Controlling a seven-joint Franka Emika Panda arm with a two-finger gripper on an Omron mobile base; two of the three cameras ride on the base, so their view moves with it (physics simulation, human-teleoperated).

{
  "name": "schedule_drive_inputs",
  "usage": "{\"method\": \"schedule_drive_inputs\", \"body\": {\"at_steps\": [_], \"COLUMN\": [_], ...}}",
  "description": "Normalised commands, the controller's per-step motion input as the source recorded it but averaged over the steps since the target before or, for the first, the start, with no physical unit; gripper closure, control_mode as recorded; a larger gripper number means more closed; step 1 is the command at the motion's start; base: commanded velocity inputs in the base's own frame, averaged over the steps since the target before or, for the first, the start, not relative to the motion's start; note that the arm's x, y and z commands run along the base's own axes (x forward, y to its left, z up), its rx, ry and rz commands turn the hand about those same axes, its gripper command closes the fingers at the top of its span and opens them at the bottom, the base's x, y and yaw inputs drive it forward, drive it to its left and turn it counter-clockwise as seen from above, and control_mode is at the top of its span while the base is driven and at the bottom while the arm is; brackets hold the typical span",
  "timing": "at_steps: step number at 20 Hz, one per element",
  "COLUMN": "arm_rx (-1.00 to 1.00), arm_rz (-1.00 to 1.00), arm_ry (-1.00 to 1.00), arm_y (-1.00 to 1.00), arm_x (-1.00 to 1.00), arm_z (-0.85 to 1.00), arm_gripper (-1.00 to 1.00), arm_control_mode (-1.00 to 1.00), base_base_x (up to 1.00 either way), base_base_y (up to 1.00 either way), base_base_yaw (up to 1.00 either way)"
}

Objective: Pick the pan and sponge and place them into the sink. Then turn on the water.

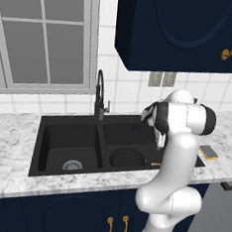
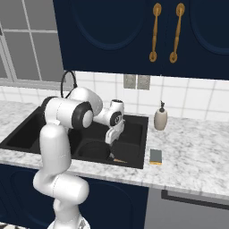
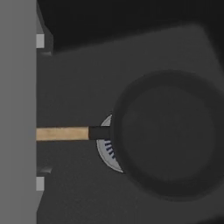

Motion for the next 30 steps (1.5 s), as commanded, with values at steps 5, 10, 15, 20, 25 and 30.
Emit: {"method": "schedule_drive_inputs", "body": {"at_steps": [5, 10, 15, 20, 25, 30], "arm_rx": [-0.05, -0.23, -0.22, -0.06, 0.01, 0.18], "arm_rz": [-0.46, -0.65, -0.57, -0.25, 0.0, -0.06], "arm_ry": [0.01, 0.01, 0.01, 0.02, 0.0, -0.05], "arm_y": [-0.08, -0.25, -0.09, 0.0, -0.05, -0.58], "arm_x": [-0.11, -0.03, -0.12, -0.06, -0.01, -0.03], "arm_z": [0.43, 0.04, 0.15, 0.25, 0.03, 0.39], "arm_gripper": [-1.0, -1.0, -1.0, -1.0, -1.0, -1.0], "arm_control_mode": [-1.0, -1.0, -1.0, -1.0, -1.0, -1.0], "base_base_x": [0.0, 0.0, 0.0, 0.0, 0.0, 0.0], "base_base_y": [0.0, 0.0, 0.0, 0.0, 0.0, 0.0], "base_base_yaw": [0.0, 0.0, 0.0, 0.0, 0.0, 0.0]}}
